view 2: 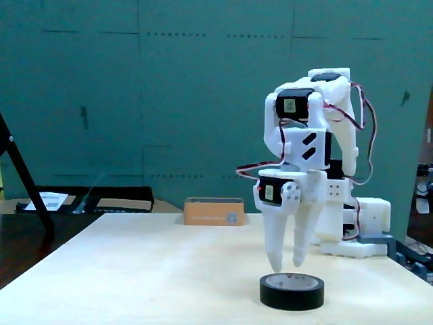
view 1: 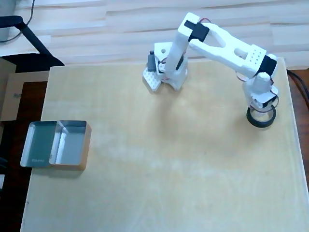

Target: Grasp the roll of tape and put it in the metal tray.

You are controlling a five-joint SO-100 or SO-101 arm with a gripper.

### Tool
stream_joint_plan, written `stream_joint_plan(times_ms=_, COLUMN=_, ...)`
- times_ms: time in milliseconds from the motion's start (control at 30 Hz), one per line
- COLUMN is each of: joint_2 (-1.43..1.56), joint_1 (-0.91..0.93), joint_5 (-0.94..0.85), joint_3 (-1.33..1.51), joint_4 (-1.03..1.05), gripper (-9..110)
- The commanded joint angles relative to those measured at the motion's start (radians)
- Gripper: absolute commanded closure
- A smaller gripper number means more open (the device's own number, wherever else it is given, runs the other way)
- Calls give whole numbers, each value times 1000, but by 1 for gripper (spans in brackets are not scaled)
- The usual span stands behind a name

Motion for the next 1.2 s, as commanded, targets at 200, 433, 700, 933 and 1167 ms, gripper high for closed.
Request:
stream_joint_plan(times_ms=200, joint_2=12, joint_1=3, joint_5=2, joint_3=-23, joint_4=6, gripper=91)
stream_joint_plan(times_ms=433, joint_2=15, joint_1=2, joint_5=12, joint_3=38, joint_4=2, gripper=86)
stream_joint_plan(times_ms=700, joint_2=6, joint_1=2, joint_5=2, joint_3=106, joint_4=-43, gripper=87)
stream_joint_plan(times_ms=933, joint_2=9, joint_1=9, joint_5=8, joint_3=178, joint_4=-91, gripper=87)
stream_joint_plan(times_ms=1167, joint_2=5, joint_1=12, joint_5=2, joint_3=176, joint_4=-91, gripper=103)
